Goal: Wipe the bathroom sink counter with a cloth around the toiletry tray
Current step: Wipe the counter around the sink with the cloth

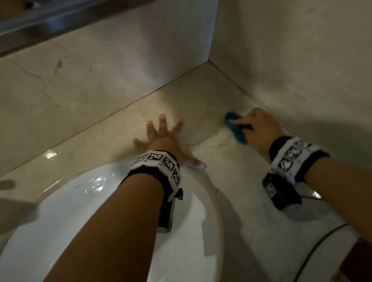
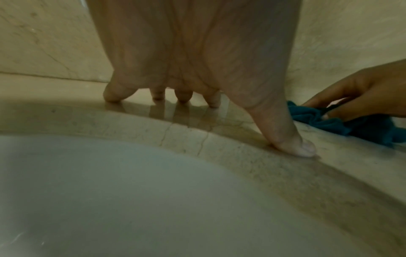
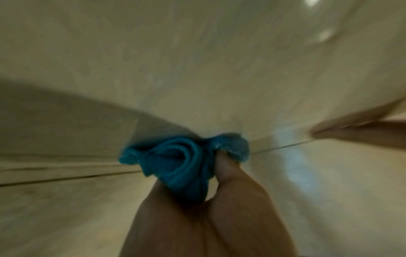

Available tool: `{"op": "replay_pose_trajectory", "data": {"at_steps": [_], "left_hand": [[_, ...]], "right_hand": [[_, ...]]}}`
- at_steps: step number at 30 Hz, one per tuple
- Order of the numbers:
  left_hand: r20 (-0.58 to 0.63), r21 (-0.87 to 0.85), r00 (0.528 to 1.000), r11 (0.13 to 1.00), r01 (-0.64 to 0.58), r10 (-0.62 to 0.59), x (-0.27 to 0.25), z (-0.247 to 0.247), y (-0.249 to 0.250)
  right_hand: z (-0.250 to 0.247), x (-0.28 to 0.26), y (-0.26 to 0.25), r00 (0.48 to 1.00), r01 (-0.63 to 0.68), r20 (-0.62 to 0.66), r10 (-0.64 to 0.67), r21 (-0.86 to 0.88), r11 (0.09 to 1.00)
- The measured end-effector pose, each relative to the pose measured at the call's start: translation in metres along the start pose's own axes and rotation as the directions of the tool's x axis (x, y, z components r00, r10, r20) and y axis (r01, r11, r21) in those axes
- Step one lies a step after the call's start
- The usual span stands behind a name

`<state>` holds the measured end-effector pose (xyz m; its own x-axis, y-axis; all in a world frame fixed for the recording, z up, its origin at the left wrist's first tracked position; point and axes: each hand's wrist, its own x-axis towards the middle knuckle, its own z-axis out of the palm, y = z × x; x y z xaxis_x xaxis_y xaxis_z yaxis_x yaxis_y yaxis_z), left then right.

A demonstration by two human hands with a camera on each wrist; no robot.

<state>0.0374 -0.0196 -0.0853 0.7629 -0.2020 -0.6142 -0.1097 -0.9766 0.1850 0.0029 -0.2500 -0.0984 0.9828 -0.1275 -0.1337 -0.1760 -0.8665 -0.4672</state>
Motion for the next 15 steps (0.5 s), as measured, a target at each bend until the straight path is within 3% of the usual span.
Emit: {"op": "replay_pose_trajectory", "data": {"at_steps": [3, 9, 13, 15], "left_hand": [[-0.008, 0.027, 1.0, 1.0, -0.002, 0.003, -0.001, 0.001, -0.001], [-0.095, 0.088, 0.993, 0.994, -0.068, 0.076, -0.017, 0.014, -0.006], [-0.117, 0.116, 0.984, 0.986, -0.121, 0.135, -0.026, 0.025, -0.015], [-0.102, 0.122, 0.985, 0.984, -0.127, 0.14, -0.028, 0.025, -0.017]], "right_hand": [[-0.002, 0.001, 0.012, 0.99, -0.13, -0.048, 0.129, -0.017, 0.991], [0.026, -0.08, -0.033, 0.989, 0.109, 0.091, -0.116, 0.074, 0.991], [0.02, -0.083, -0.027, 0.975, 0.123, 0.177, -0.134, 0.074, 0.99], [0.009, -0.062, -0.011, 0.993, 0.055, 0.104, -0.055, 0.002, 0.998]]}}
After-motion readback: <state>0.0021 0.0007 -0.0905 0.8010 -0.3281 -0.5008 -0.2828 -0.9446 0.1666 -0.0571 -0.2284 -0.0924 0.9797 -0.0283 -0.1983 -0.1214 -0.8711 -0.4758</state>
